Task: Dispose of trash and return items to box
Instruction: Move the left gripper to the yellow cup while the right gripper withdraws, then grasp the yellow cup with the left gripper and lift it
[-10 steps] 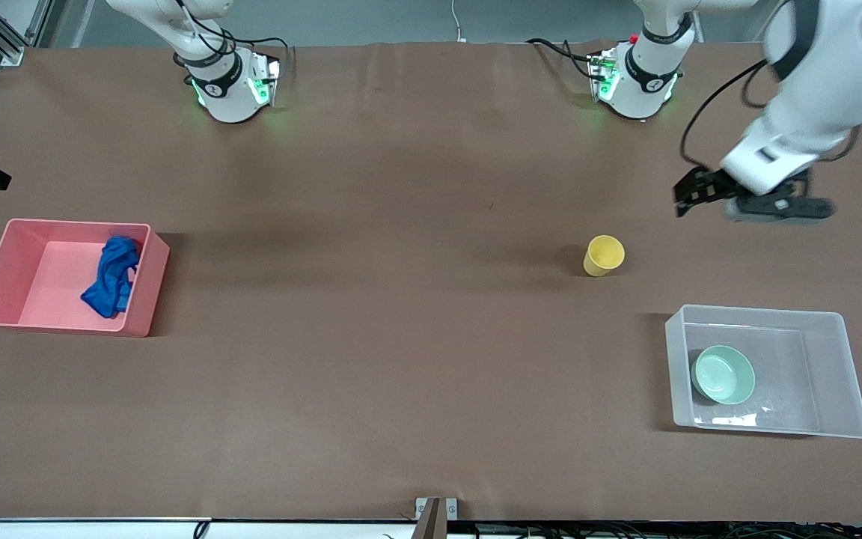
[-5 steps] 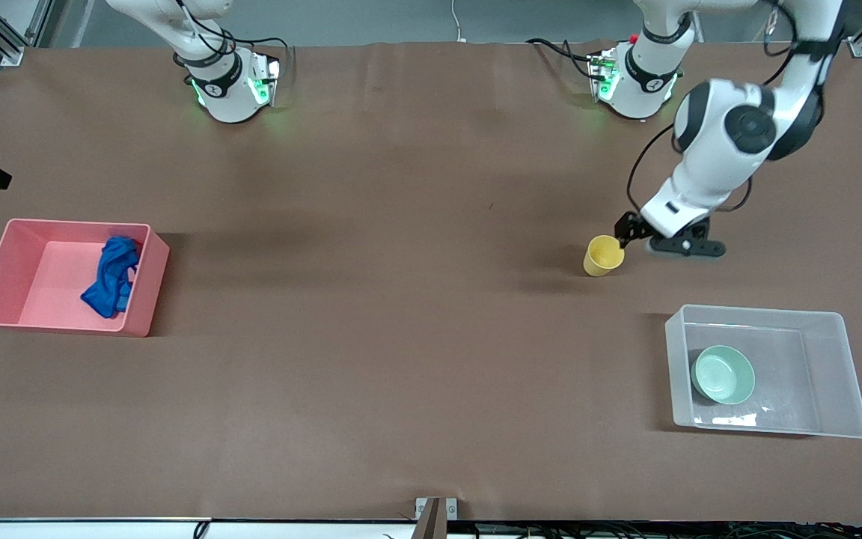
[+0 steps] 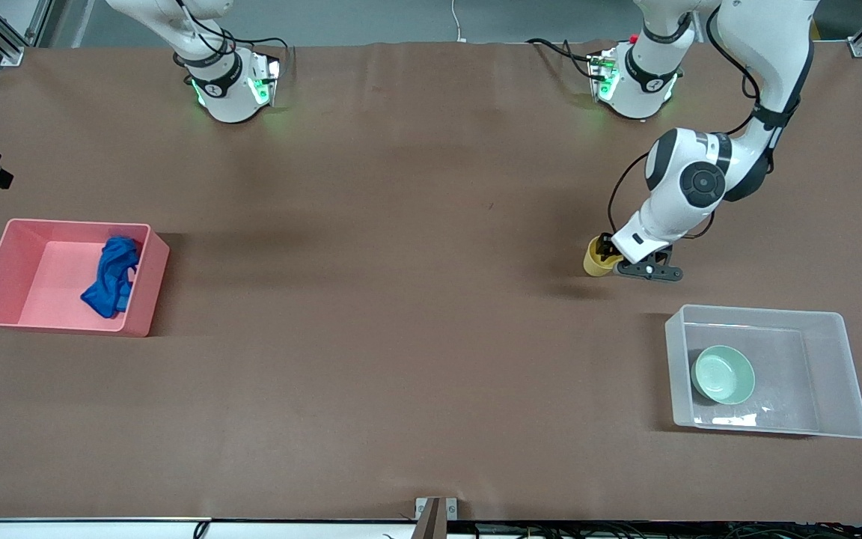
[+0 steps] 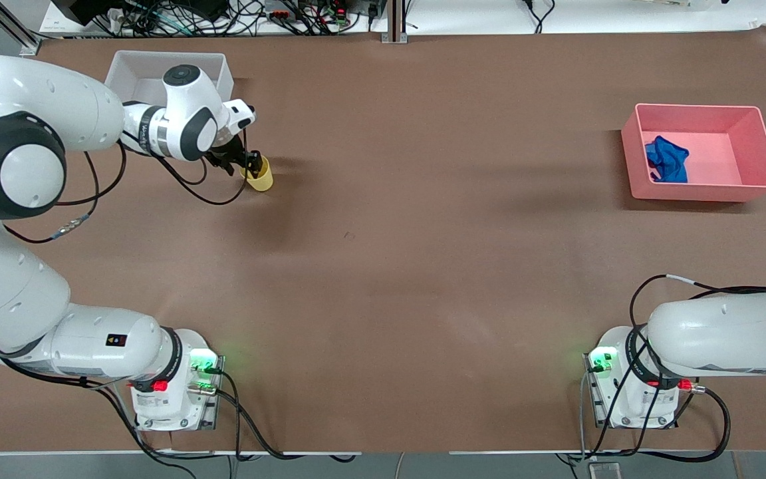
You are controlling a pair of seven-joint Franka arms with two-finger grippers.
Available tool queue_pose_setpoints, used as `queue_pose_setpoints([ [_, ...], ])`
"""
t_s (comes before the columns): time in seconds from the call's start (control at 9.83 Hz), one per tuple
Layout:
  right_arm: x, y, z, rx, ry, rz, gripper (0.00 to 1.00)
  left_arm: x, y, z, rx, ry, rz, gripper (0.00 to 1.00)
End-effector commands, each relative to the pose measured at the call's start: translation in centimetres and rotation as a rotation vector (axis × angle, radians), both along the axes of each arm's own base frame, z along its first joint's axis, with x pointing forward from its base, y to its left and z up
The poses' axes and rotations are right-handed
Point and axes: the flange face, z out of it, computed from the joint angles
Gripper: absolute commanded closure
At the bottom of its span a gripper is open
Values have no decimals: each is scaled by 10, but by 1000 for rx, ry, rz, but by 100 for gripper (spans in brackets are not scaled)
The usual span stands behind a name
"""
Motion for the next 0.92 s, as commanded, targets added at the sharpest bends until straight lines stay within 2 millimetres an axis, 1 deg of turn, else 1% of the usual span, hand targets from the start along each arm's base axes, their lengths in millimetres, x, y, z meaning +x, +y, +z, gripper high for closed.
queue_pose_setpoints([
  [0.0, -3, -1, 3, 9, 1, 26, 0, -2, -3, -9, 11, 9, -10, 100],
  [0.2, -3, -3, 3, 9, 3, 27, 0, -1, -5, -4, 10, 0, -3, 100],
  [0.31, -3, -2, 3, 9, 3, 29, 0, 0, -7, 6, 10, -11, -6, 100],
  [0.41, -3, -2, 3, 9, 3, 29, 0, 1, -6, 24, 21, -6, -3, 100],
  [0.51, -3, -3, 2, 10, 4, 27, 0, 9, -4, 48, 26, -21, -2, 100],
  [0.61, -3, -3, 2, 10, 4, 27, 0, 27, 1, 73, 24, -49, 6, 100],
  [0.71, -3, -2, 2, 10, 6, 27, 0, 57, 10, 101, 20, -80, 37, 100],
  [0.81, -4, -2, 4, 9, 3, 27, 0, 86, 30, 120, 22, -108, 68, 100],
])
